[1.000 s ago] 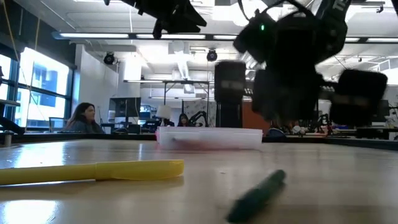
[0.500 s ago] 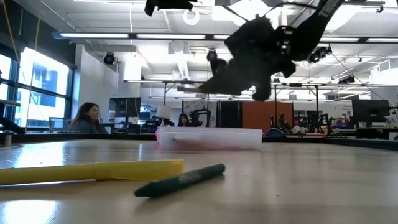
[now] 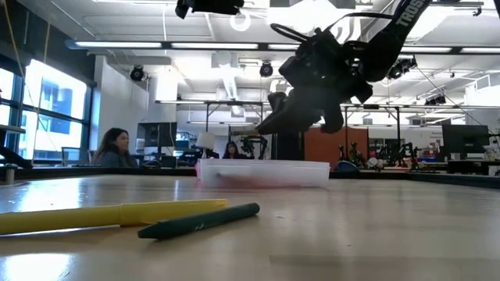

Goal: Pick & place school supplies into a supply box
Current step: Put the top green crayon into the pink supply box, then put the yellow pen into the pink supply box

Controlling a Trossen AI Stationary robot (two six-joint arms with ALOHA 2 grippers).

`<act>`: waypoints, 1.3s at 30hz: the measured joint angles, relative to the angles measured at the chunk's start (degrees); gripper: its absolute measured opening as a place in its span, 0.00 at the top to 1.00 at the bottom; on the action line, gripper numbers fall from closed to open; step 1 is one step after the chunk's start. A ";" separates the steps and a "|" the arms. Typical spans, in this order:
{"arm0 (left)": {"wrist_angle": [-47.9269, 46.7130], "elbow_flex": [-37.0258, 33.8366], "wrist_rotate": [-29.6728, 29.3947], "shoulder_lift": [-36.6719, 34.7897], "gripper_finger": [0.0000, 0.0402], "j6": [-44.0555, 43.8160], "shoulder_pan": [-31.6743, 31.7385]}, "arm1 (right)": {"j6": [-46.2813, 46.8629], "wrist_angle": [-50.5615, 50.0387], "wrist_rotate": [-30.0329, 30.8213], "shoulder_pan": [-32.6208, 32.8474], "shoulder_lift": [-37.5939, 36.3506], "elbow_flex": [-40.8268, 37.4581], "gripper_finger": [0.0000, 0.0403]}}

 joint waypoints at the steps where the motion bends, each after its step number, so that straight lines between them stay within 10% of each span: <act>1: 0.00 0.00 -0.08 0.00 0.58 -0.01 0.00 | 0.00 -0.03 1.46 0.17 0.00 0.00 0.91; 17: -5.02 -3.59 11.90 0.65 0.58 -8.51 -10.43 | 2.89 -2.48 5.13 0.27 0.02 0.00 0.72; 27: 6.29 -11.59 -7.25 15.89 0.58 -29.79 -32.93 | 2.80 -3.32 5.11 0.21 0.02 0.02 0.72; 39: 23.32 -11.49 -12.87 33.81 0.58 -42.62 -38.30 | 2.71 -4.18 5.09 0.17 0.02 0.02 0.72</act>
